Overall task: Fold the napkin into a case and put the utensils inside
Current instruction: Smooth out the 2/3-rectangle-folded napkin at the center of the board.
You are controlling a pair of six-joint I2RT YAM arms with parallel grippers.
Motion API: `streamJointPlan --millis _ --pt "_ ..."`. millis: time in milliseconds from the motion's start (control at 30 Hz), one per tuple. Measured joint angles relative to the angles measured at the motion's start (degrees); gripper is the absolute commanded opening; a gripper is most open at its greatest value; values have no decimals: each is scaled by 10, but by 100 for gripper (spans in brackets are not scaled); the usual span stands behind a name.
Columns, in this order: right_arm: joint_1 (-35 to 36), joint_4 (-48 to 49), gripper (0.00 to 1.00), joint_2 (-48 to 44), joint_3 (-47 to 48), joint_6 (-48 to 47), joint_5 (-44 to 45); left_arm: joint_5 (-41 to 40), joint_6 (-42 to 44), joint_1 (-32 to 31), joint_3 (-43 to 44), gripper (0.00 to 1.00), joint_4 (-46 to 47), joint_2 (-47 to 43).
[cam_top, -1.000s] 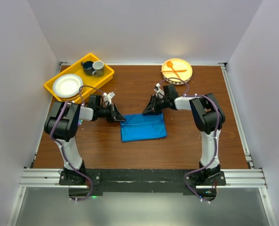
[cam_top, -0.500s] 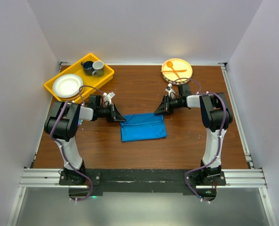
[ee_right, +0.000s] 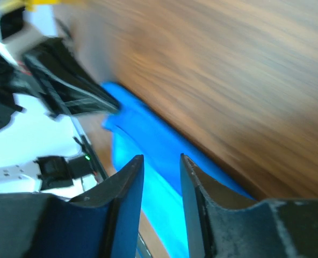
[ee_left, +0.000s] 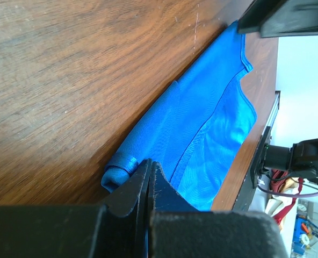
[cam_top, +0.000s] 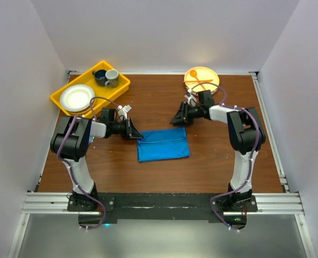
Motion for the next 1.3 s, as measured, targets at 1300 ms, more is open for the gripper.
streamJointPlan --millis 1300 --pt "183 181 19 125 89 184 117 48 21 -13 -26 15 19 -126"
